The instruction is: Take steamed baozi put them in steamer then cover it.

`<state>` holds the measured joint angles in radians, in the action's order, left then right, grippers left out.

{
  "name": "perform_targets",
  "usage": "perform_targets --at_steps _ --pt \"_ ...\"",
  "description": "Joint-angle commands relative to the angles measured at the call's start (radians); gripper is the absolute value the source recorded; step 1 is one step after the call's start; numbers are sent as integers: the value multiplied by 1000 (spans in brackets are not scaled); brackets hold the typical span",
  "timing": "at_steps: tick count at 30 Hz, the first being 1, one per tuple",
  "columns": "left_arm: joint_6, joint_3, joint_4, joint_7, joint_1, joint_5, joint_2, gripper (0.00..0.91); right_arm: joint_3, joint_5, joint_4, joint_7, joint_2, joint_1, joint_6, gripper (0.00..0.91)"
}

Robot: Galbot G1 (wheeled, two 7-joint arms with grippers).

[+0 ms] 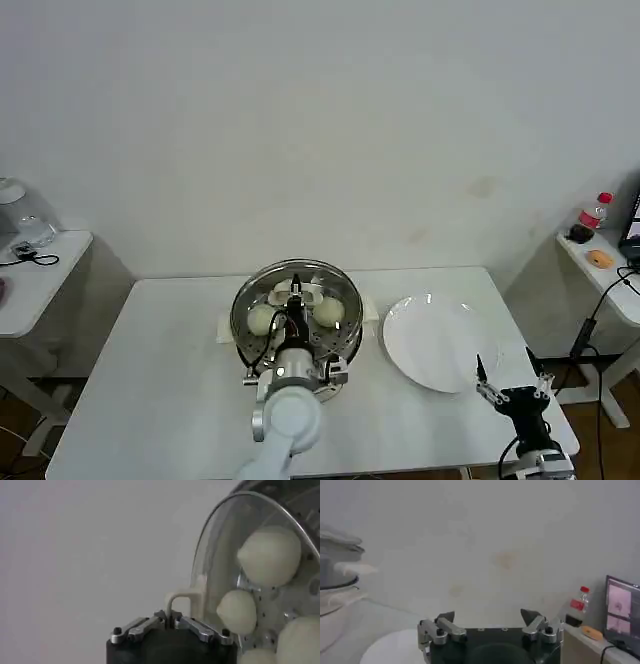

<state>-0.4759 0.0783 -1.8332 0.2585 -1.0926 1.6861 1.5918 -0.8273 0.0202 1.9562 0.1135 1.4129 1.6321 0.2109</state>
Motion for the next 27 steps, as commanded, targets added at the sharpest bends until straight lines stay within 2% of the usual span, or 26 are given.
perform_targets --at_steps 1,6,7,8,21,27 --pt "3 -2 10 -3 -8 14 12 0 4 2 -1 0 0 1 1 907" --pt "4 -1 18 -4 -6 9 13 0 8 4 -2 0 1 0 2 907" --pt "5 0 20 -9 -5 5 13 121 9 4 -2 1 1 0 2 907" --pt "5 0 20 -12 -5 -1 13 907 9 5 -1 1 1 0 3 907" --pt "4 -1 -31 -8 -27 -24 4 907 15 8 -2 3 -1 1 4 907" --pt "2 -8 -131 11 -60 -60 -61 907 16 11 -6 2 1 1 3 907"
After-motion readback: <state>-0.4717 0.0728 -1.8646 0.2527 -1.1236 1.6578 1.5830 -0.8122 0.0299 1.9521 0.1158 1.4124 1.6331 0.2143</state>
